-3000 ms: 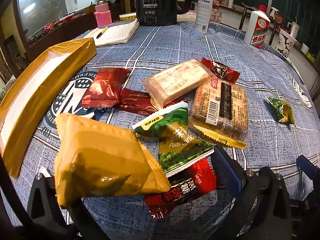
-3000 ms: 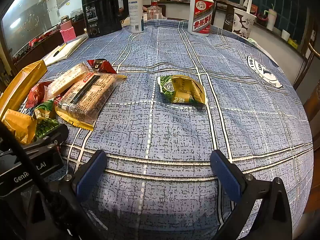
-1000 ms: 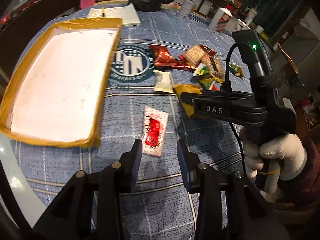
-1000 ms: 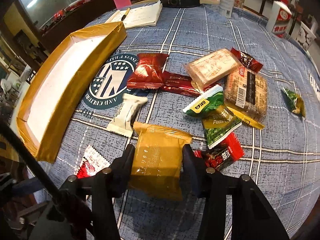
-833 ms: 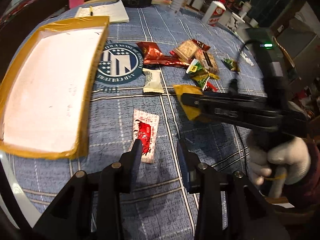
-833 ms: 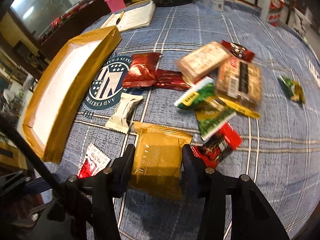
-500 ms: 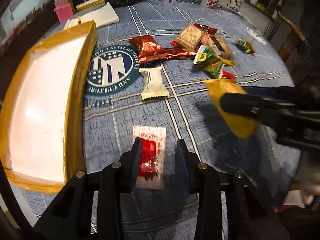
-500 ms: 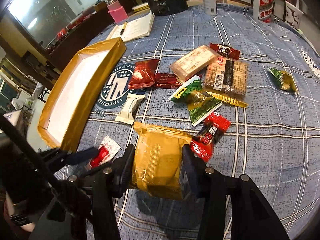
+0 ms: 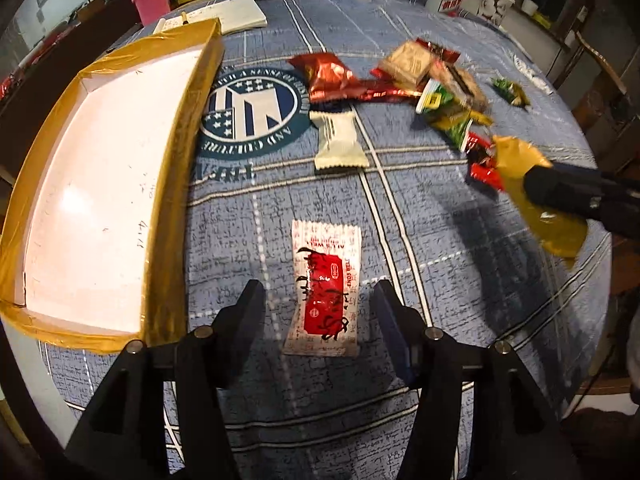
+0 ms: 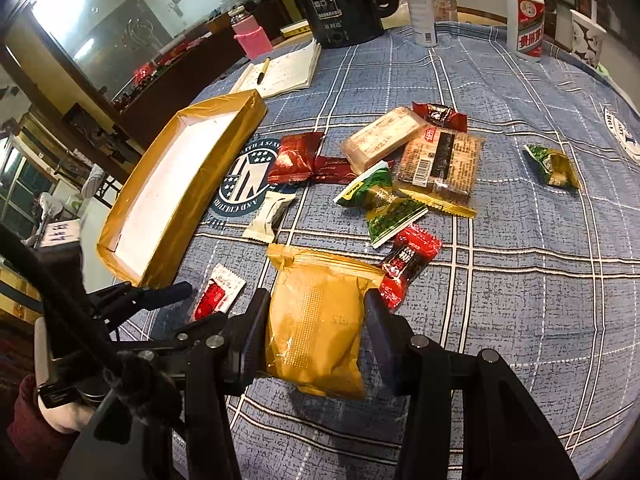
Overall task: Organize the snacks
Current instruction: 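Carry both snacks over the white tray and open both tools to drop them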
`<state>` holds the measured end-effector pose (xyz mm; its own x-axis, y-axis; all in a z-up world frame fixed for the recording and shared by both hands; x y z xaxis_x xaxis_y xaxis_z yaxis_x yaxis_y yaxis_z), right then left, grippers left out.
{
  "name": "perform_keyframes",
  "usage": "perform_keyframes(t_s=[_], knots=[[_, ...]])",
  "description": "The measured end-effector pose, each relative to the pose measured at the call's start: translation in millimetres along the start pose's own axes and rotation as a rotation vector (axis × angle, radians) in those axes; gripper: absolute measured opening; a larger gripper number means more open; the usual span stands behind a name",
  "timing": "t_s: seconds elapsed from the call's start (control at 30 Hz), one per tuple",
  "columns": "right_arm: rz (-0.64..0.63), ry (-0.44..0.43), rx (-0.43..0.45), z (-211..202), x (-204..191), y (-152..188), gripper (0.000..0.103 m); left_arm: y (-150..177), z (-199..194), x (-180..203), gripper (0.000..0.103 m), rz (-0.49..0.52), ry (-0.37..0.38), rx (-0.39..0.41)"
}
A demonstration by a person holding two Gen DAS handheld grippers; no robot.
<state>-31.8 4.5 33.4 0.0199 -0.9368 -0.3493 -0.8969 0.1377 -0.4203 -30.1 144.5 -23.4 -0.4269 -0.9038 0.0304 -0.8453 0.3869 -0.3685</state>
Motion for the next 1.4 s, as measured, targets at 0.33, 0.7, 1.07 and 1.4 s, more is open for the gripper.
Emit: perform_keyframes(t_s=[0.33, 0.7, 1.07, 1.4], knots=[[-0.045, -0.029, 0.001, -9.7, 3.1, 4.1, 0.048, -0.9, -5.3, 8.6, 0.028, -0.061, -0.034, 0.033], [-0.146, -0.177, 0.018, -13.2, -53.3, -16.9, 0.047, -1.3, -90.3, -69.3, 0.028, -0.272, -0.076, 0.184], [-0.215, -0.249, -0.015, 55.6, -180.1, -67.3, 0.047, -13.4, -67.6, -206.0, 0.028, -0.336, -0.190, 0.161], [-0.238, -0.157, -0.123, 139.5, -226.6, -48.7, 0.048, -1.0, -33.1, -243.6, 0.031, -0.357, -0.178, 0.079]])
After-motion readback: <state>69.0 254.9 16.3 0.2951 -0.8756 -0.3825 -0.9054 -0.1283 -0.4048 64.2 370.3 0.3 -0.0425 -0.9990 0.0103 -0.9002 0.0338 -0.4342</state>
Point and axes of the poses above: each gripper's, at about its wrist camera, not at the fingertips, and z roughly the way its jaws point, x to its right, y to its underside, the point moved 5 cm from there along z, roughly the way its jaws point, and after that the axes turned 2 degrees about z, right-handed, at the moved point
